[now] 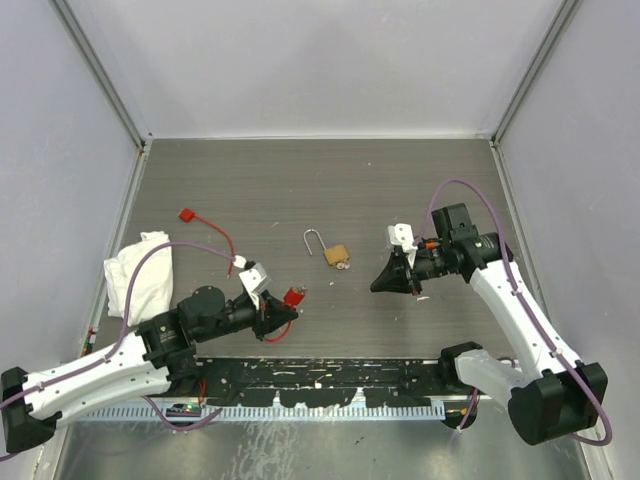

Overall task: Lock with the key
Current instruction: Lock the lock.

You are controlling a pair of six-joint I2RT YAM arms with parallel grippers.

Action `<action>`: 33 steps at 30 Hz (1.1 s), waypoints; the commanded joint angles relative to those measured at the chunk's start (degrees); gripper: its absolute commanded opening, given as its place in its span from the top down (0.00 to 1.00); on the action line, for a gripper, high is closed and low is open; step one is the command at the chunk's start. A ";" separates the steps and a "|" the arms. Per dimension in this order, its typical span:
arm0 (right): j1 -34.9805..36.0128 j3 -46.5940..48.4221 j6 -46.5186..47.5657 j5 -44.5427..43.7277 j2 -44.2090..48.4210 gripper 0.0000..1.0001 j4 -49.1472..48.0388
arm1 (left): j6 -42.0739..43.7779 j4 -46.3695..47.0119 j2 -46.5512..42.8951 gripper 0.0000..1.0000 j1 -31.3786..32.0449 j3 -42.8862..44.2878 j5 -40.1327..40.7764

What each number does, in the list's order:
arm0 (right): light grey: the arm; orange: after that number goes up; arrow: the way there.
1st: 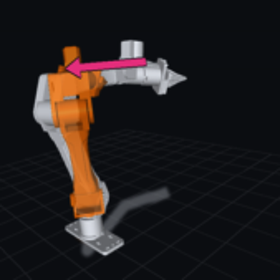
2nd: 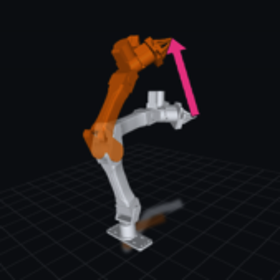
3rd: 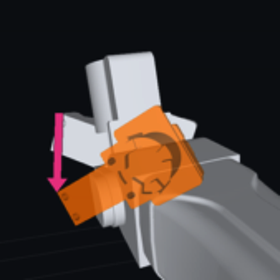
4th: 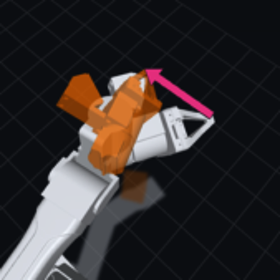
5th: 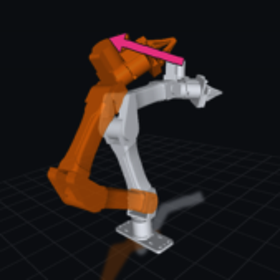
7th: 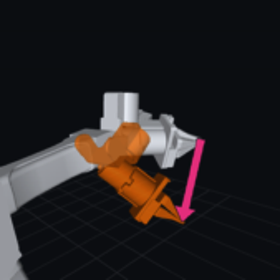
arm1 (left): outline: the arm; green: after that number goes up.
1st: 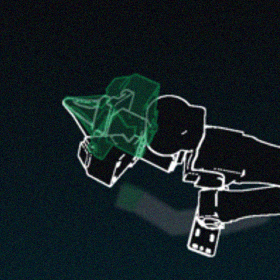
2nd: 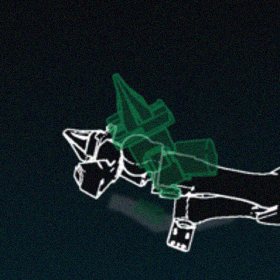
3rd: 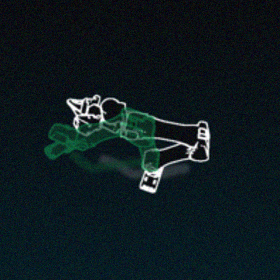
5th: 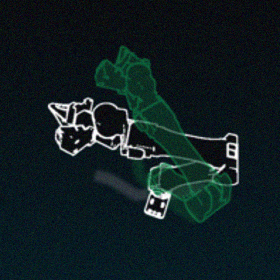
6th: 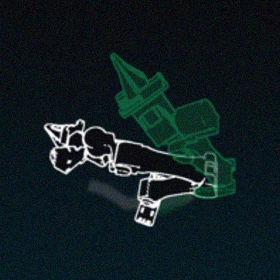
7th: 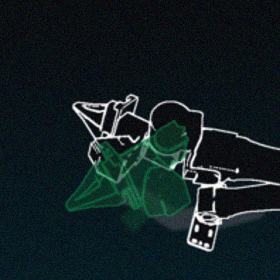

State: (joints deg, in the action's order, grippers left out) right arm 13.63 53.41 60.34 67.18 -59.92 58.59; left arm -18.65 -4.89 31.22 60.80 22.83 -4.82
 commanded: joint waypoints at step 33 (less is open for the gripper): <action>3.65 1.21 2.91 6.68 -5.44 0.49 -12.82 | 17.04 4.36 18.97 1.00 -4.50 8.30 -12.37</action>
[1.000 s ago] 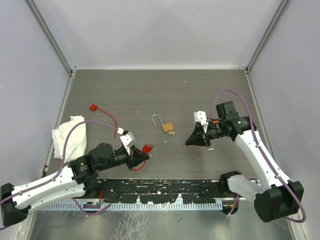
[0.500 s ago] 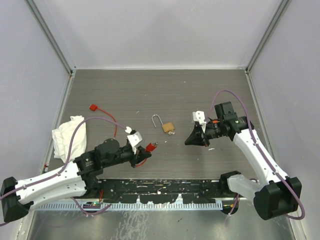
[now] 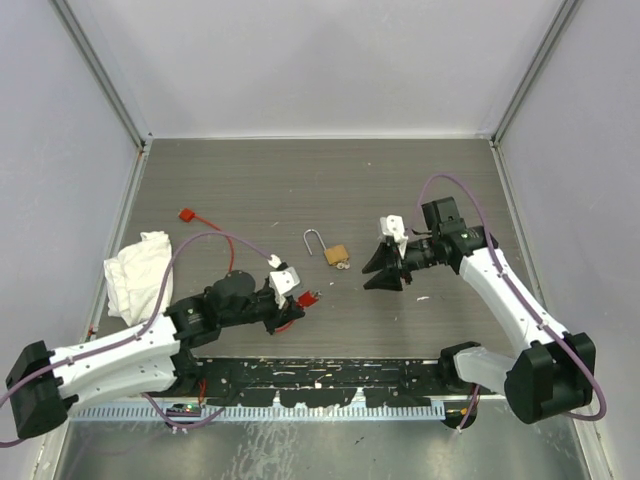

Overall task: Lock with the key
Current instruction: Lock the lock.

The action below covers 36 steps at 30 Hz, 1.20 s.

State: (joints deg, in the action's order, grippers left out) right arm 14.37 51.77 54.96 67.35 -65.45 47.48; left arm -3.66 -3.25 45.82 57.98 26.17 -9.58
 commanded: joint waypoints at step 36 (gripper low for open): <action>16.15 -4.78 -10.49 4.25 -3.92 0.66 -23.15 | 4.63 -1.39 15.35 1.00 -1.72 13.55 -12.23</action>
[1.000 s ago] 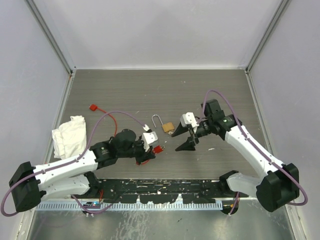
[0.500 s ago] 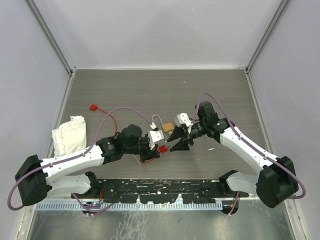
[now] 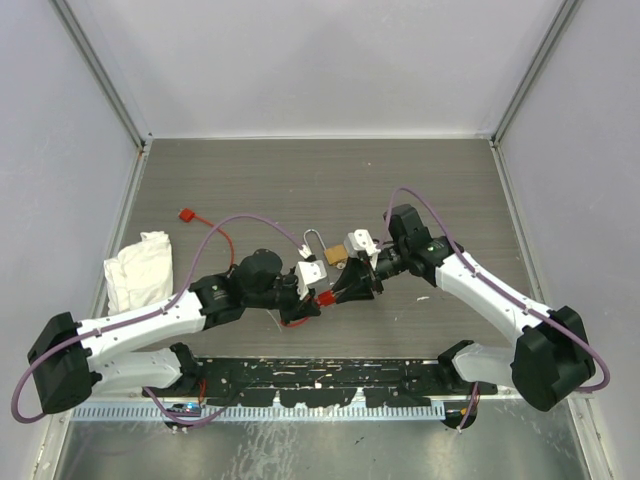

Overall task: Lock with the key
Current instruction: Lock the lock.

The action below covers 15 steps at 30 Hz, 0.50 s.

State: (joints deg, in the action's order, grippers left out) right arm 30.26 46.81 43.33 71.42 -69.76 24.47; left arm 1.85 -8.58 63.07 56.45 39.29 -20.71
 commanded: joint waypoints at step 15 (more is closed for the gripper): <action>-1.08 1.65 2.32 2.76 1.11 0.62 3.30 | -0.17 2.25 -1.04 1.00 -0.15 1.12 -1.59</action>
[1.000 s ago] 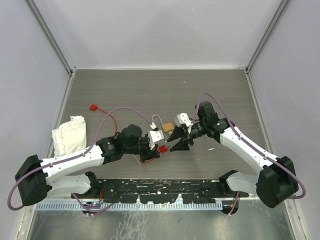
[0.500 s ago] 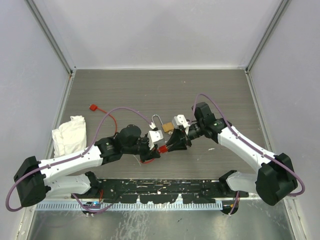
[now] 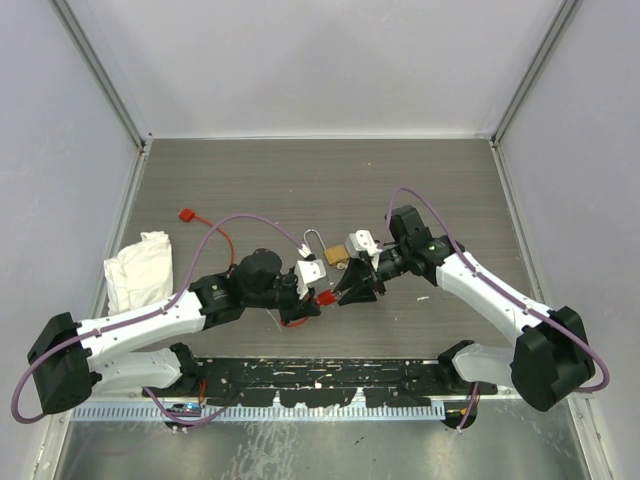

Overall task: Lock with the key
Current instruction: Lock the lock.

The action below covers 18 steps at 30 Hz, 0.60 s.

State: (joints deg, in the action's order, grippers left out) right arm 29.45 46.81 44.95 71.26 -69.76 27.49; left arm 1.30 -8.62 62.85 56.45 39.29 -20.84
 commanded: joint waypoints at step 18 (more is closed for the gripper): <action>-0.28 2.06 0.01 3.65 1.07 0.71 0.20 | 0.20 2.54 0.39 1.00 -0.19 1.40 -2.10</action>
State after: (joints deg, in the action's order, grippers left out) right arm 29.39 46.81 44.91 72.58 -69.76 27.94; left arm 1.30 -8.62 63.22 56.47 39.29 -22.02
